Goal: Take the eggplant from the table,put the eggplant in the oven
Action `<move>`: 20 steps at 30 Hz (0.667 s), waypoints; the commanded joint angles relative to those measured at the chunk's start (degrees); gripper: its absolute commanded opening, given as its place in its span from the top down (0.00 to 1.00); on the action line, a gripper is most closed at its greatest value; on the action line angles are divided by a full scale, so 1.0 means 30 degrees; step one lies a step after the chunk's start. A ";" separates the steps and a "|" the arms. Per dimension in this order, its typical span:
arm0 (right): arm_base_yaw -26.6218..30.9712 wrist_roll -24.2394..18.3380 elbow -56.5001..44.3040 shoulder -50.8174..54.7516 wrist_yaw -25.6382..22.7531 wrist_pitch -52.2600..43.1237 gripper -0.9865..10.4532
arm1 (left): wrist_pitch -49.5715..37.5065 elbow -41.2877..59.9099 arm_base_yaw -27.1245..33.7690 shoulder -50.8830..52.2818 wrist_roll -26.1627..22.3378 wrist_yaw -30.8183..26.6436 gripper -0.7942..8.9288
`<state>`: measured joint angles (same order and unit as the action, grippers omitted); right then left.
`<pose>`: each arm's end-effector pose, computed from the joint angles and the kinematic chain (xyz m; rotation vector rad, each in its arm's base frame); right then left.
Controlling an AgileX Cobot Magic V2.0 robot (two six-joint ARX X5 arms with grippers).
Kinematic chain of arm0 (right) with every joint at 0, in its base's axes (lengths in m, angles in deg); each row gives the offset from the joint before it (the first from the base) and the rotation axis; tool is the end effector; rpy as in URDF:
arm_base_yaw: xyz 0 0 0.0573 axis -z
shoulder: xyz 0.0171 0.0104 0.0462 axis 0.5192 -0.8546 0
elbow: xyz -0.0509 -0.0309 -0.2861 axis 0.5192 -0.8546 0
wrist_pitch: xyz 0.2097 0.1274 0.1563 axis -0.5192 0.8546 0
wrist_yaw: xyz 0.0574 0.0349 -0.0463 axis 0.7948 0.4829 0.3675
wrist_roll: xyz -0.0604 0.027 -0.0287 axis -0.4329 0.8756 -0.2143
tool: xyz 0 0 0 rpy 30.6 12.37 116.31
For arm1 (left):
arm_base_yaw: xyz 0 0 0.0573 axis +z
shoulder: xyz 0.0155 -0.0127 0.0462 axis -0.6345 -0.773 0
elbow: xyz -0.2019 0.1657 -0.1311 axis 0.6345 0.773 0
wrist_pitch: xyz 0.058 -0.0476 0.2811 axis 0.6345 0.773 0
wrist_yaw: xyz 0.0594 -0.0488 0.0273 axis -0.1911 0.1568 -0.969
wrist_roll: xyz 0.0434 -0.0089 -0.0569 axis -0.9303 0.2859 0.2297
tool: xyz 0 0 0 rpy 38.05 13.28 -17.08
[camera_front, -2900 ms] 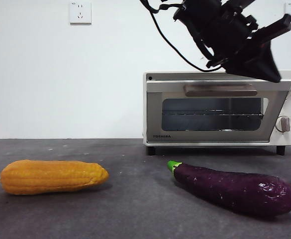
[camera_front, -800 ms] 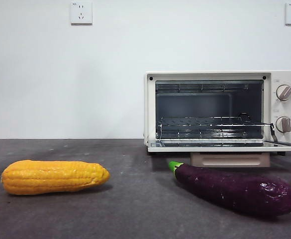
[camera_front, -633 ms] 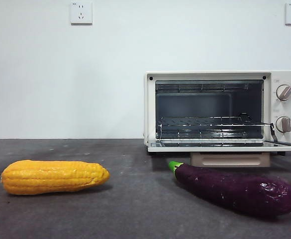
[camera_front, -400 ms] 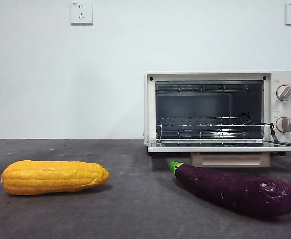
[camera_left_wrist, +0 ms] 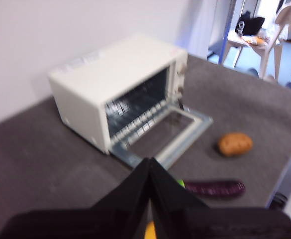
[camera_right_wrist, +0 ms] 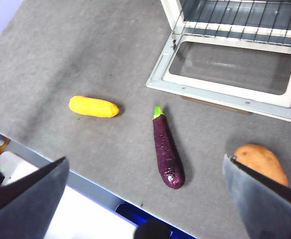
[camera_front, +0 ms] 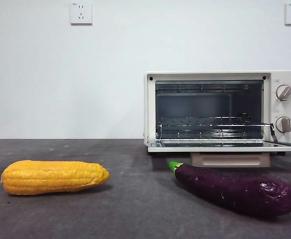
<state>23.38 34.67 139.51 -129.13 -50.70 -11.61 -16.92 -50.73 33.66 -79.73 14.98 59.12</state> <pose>0.1255 0.0422 0.4426 0.0871 0.7984 0.5765 0.1427 -0.0486 0.4968 0.1602 0.3345 -0.8010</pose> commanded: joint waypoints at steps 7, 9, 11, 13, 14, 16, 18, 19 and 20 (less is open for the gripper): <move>-0.0168 -0.0131 0.0087 0.0015 0.0058 0.0372 0.45 | -0.3636 0.8094 0.0058 0.2601 0.1129 0.0568 0.92; -0.0175 -0.0124 0.0087 -0.0007 0.0058 0.0372 0.45 | -0.4568 0.9078 0.0058 0.2710 0.1683 0.1151 0.92; -0.0306 -0.0117 0.0080 -0.0124 0.0066 0.0393 0.45 | -0.5136 0.9690 0.0058 0.2696 0.1712 0.1537 0.92; -0.0517 -0.0007 0.0080 -0.0364 0.0066 0.0401 0.45 | -0.5668 1.0054 0.0036 0.2608 0.1785 0.1741 0.92; -0.0641 0.0007 0.0080 -0.0488 0.0058 0.0408 0.45 | -0.5792 1.0105 0.0022 0.2506 0.1778 0.1734 0.92; -0.0954 0.0015 0.0066 -0.0831 0.0058 0.0415 0.45 | -0.5865 1.0105 0.0015 0.2295 0.1770 0.1749 0.92; -0.1304 0.0015 0.0000 -0.1166 0.0058 0.0423 0.45 | -0.6033 1.0105 -0.0007 0.2127 0.1770 0.1821 0.92; -0.1508 0.0007 -0.0073 -0.1348 0.0066 0.0423 0.45 | -0.6149 1.0105 -0.0015 0.2040 0.1770 0.2040 0.92; -0.1698 0.0007 -0.0153 -0.1501 0.0066 0.0423 0.45 | -0.6244 1.0105 -0.0044 0.1967 0.1770 0.2215 0.92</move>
<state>18.68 34.71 139.55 -133.37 -50.73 -11.58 -35.09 -20.81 33.64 -73.89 19.89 65.07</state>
